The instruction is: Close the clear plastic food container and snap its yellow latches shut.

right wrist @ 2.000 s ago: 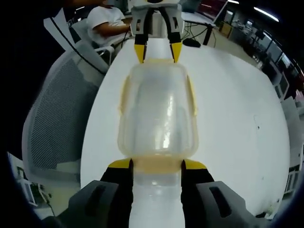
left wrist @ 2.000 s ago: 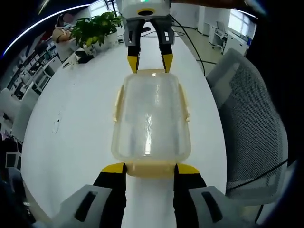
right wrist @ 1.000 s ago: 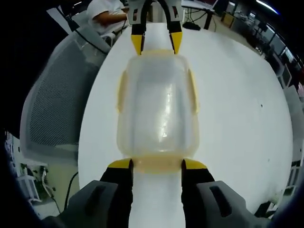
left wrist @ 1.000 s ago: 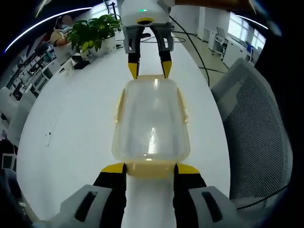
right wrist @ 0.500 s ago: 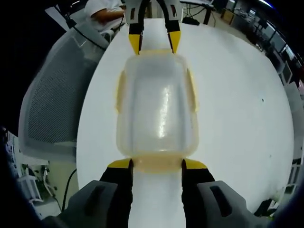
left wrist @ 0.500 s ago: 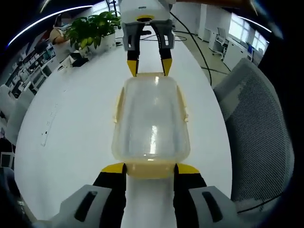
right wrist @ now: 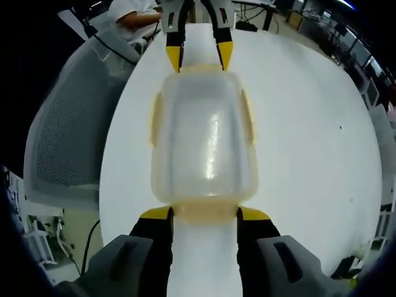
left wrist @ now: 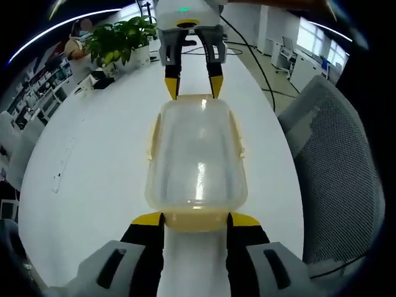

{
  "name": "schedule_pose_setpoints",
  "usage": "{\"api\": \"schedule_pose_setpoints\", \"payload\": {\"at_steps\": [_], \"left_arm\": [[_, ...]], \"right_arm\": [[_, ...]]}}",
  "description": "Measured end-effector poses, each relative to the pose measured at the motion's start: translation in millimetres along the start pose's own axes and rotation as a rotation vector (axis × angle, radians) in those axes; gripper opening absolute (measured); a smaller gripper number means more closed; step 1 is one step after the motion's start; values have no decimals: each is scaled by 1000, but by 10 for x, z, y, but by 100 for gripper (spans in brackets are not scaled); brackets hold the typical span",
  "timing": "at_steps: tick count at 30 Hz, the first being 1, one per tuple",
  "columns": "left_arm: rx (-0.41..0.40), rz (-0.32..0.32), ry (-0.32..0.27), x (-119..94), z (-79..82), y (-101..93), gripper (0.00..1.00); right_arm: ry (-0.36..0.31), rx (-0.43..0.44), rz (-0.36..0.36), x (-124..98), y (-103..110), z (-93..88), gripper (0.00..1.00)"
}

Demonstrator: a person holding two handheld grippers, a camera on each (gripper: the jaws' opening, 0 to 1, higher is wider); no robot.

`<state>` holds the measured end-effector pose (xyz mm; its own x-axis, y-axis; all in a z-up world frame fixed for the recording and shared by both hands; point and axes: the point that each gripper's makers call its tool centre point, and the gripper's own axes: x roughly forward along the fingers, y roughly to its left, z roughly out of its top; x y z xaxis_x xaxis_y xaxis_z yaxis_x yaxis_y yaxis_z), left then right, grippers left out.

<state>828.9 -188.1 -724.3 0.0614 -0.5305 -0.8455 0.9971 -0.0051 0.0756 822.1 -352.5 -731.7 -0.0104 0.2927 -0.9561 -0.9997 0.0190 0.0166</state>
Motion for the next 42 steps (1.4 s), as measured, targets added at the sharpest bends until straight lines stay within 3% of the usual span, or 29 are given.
{"api": "schedule_pose_setpoints", "payload": {"at_steps": [6, 20, 28, 32, 42], "left_arm": [[34, 15, -3, -2, -26, -1, 33], [-81, 71, -28, -168, -14, 52, 38], [-205, 132, -54, -252, -22, 106, 37], [-292, 146, -74, -253, -23, 85, 37], [-474, 208, -114, -248, -54, 67, 38]], "right_arm": [[-11, 11, -11, -14, -6, 8, 38], [-76, 102, -59, -149, 8, 77, 39], [-114, 183, -93, -184, 30, 103, 38], [-100, 225, -138, -194, 17, 41, 35], [-207, 389, -186, -239, 49, 84, 36]]}}
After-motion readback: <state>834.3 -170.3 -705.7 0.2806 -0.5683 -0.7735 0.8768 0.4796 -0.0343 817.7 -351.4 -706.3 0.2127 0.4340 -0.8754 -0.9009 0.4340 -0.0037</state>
